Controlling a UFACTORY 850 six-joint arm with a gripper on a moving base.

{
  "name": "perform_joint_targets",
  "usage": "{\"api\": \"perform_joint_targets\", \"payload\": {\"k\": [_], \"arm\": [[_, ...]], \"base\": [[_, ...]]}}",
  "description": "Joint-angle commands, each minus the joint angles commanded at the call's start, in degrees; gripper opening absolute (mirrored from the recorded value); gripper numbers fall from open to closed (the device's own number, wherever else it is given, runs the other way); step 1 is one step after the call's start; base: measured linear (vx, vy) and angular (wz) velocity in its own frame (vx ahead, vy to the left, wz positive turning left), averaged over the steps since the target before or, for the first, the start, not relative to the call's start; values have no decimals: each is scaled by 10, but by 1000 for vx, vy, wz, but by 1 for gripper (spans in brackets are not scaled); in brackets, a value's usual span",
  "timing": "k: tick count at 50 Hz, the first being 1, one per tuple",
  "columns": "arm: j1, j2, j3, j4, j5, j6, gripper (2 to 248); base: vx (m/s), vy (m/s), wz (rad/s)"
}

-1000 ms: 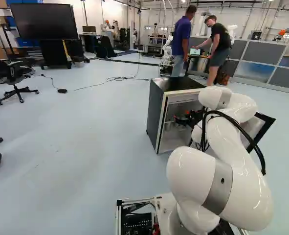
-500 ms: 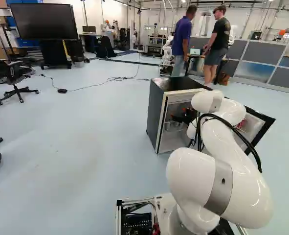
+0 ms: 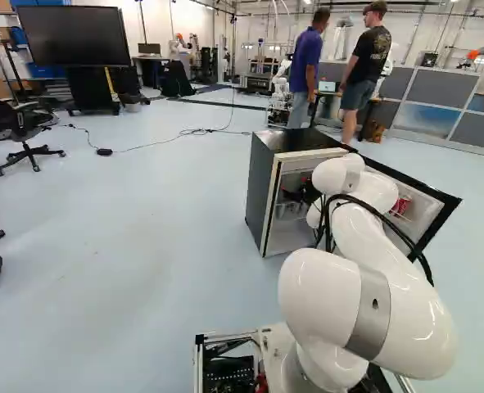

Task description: Grab a drink from the fridge

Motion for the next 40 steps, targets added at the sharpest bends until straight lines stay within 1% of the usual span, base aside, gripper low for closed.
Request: {"api": "perform_joint_targets", "payload": {"k": [19,27,40], "arm": [[0,-1,-2,24,-45,0,247],[2,-2,-3,27,-65,0,247],[10,-10,-18,27,-90,0,247]], "base": [[0,0,0],[0,0,0],[0,0,0]]}}
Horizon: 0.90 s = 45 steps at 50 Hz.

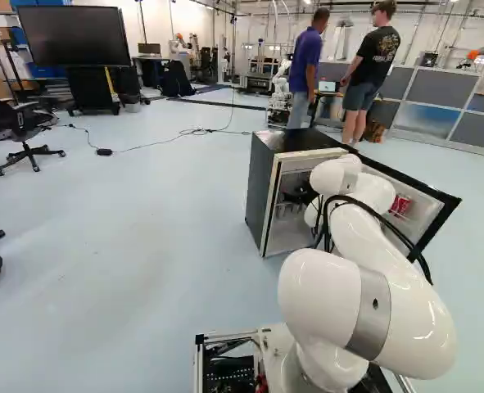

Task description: Grab a drink from the fridge

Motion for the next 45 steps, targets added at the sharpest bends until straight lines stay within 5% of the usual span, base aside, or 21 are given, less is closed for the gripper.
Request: {"api": "perform_joint_targets", "payload": {"k": [25,45], "arm": [[14,-47,-83,0,-4,0,247],[16,-52,-92,0,-4,6,247]], "base": [[0,0,0],[0,0,0]]}}
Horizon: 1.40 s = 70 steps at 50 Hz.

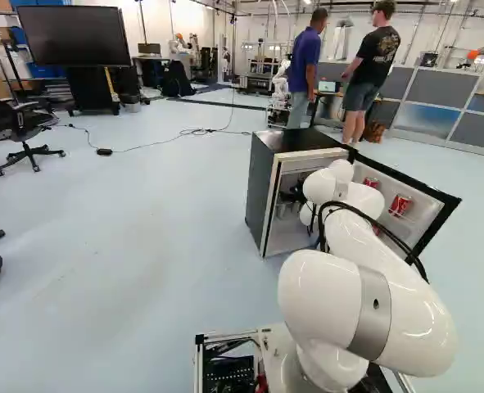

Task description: Grab a drink from the fridge

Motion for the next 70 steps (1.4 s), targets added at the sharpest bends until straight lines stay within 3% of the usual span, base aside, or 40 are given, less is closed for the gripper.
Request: {"api": "perform_joint_targets", "payload": {"k": [11,37,61,70], "arm": [[0,0,0,0,0,32,247],[9,-3,-6,0,0,35,247],[22,-66,-114,0,0,35,247],[23,-75,-131,0,0,35,247]], "base": [[0,0,0],[0,0,0],[0,0,0],[0,0,0]]}}
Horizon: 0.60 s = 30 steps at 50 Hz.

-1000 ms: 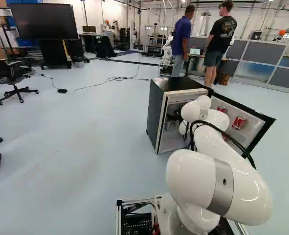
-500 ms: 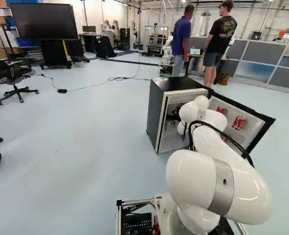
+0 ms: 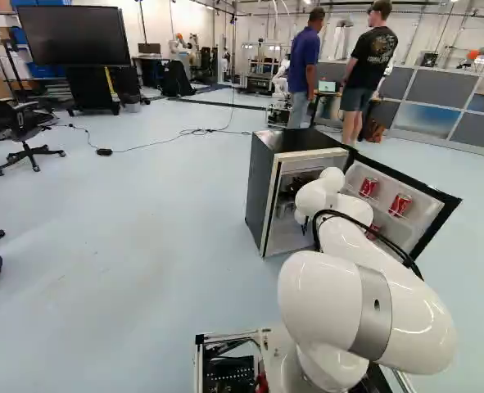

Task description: Grab a drink from the fridge

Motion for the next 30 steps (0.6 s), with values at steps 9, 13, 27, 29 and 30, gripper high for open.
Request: {"api": "perform_joint_targets", "payload": {"k": [9,13,27,29,30], "arm": [[0,-1,-2,0,0,0,247],[0,-1,-3,0,0,1,247],[0,-1,-3,0,0,67,247],[0,-1,-3,0,0,79,247],[0,-1,-3,0,0,85,247]], "base": [[0,0,0],[0,0,0],[0,0,0],[0,0,0],[0,0,0]]}}
